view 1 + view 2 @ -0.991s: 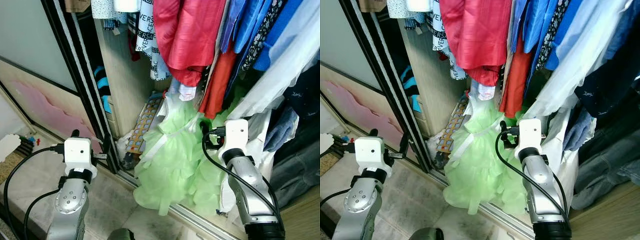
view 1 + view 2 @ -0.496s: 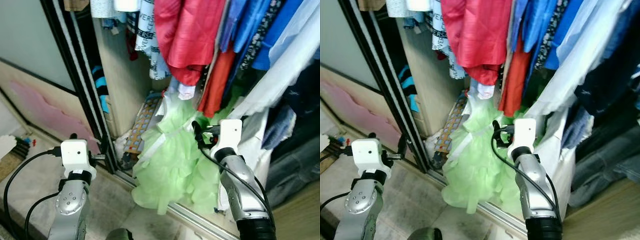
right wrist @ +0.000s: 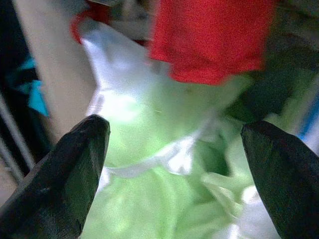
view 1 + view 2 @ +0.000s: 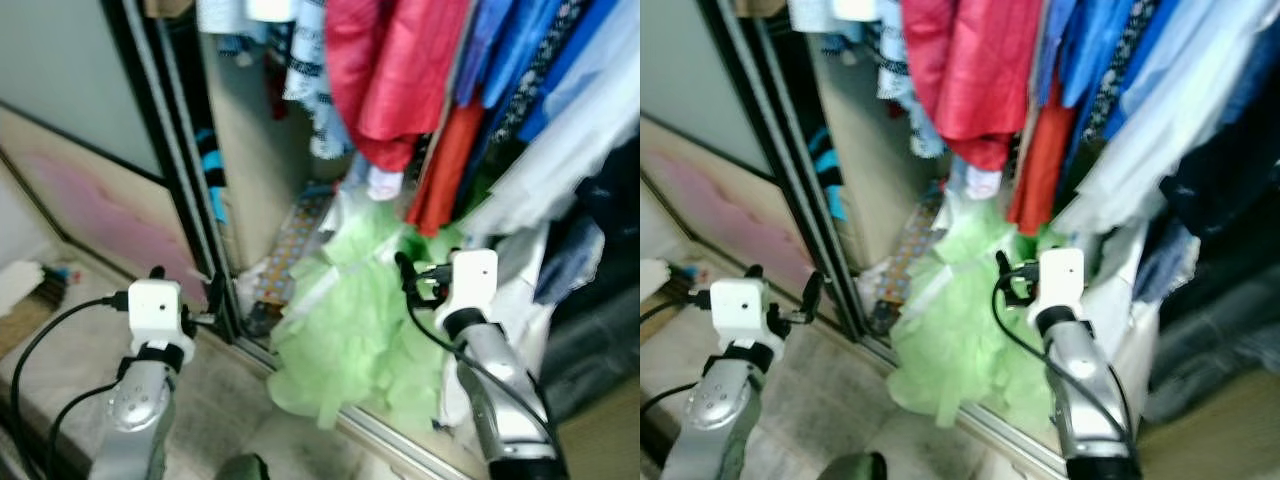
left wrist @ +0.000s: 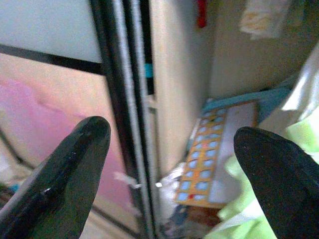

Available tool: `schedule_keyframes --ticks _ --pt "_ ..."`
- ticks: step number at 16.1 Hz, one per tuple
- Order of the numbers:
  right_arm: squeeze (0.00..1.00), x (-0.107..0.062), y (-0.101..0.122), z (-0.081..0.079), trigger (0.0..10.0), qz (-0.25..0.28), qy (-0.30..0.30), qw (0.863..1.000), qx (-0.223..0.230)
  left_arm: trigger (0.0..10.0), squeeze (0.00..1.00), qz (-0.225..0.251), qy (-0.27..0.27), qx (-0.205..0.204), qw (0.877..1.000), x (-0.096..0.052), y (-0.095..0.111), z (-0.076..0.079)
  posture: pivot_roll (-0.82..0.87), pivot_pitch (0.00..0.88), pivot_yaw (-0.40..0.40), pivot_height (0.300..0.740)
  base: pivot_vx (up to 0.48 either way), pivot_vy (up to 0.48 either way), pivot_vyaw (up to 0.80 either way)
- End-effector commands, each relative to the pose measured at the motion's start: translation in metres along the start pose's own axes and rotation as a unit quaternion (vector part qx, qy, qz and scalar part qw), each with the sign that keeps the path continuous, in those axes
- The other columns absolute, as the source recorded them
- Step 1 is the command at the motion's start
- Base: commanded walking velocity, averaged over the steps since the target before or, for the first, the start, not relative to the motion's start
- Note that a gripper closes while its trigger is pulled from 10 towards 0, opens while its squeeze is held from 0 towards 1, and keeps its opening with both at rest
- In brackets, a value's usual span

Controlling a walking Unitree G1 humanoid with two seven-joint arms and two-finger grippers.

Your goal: Clean up the room

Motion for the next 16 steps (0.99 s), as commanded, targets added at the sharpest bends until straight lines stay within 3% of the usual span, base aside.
schedule_keyframes --ticks 1,7,12,16 --pt "0.0 0.002 0.007 0.0 10.0 0.011 -0.002 1.0 0.001 10.0 0.0 0.006 -0.009 0.0 1.0 0.003 0.003 0.003 -0.07 0.0 0.006 0.74 0.0 0.0 0.8" --pt "0.0 0.01 0.013 -0.027 10.0 0.026 0.068 0.997 0.001 10.0 0.0 0.011 -0.003 -0.001 1.0 0.003 0.005 0.0 -0.05 0.0 -0.008 0.74 0.0 0.0 0.8" --pt "0.0 0.013 0.01 -0.027 10.0 0.023 0.06 0.998 0.009 10.0 0.0 0.011 0.006 0.008 1.0 0.0 0.006 -0.003 -0.04 0.0 -0.006 0.74 0.0 0.0 0.8" --pt "0.0 0.012 0.008 -0.023 10.0 0.018 0.046 0.999 0.023 10.0 0.0 0.0 0.052 0.037 0.998 -0.003 0.005 -0.01 -0.03 0.0 0.0 0.74 0.0 0.0 0.8"
Point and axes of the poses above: a point about 5 cm out from each wrist's last joint towards the gripper, its own x axis pointing out of the wrist towards the gripper, its own y axis along the axis of the wrist's last joint, z = x × y, the point moved 1 cm from there along x, pointing out of the wrist towards the gripper, and after that the axes turned 9 degrees about x, right-handed, at the moved point
